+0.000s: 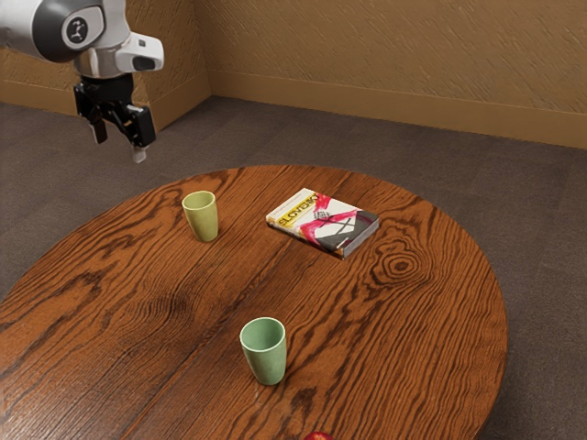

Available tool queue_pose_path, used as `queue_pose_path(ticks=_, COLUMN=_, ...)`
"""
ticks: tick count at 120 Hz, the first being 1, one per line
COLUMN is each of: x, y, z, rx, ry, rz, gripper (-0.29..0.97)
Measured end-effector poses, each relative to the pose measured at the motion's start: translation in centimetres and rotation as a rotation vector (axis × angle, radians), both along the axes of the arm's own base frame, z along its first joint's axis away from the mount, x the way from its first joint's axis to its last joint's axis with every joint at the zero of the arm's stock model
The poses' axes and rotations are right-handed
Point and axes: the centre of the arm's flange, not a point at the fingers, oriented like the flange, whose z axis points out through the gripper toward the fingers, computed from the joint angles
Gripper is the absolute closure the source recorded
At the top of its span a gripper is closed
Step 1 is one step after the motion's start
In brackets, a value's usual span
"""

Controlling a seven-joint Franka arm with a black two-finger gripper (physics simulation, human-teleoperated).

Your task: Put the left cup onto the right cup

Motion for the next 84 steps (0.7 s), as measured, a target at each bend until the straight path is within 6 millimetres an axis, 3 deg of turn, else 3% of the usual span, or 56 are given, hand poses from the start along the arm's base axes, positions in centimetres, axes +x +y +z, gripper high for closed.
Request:
queue_pose_path(ticks=25, x=0.2, y=0.1, z=-1.0, rx=-0.001, ry=0.021, rz=0.011, gripper=0.00)
queue_pose_path(ticks=48, x=1.8, y=2.0, z=-4.1, rx=0.003, ry=0.064, rz=0.048, gripper=0.00)
queue_pose_path(ticks=58, x=2.9, y=2.6, z=-6.4, rx=-0.003, ry=0.093, rz=0.061, gripper=0.00)
queue_pose_path(ticks=84, x=5.5, y=0.2, z=-10.3, rx=-0.122, ry=0.089, rz=0.057, gripper=0.00)
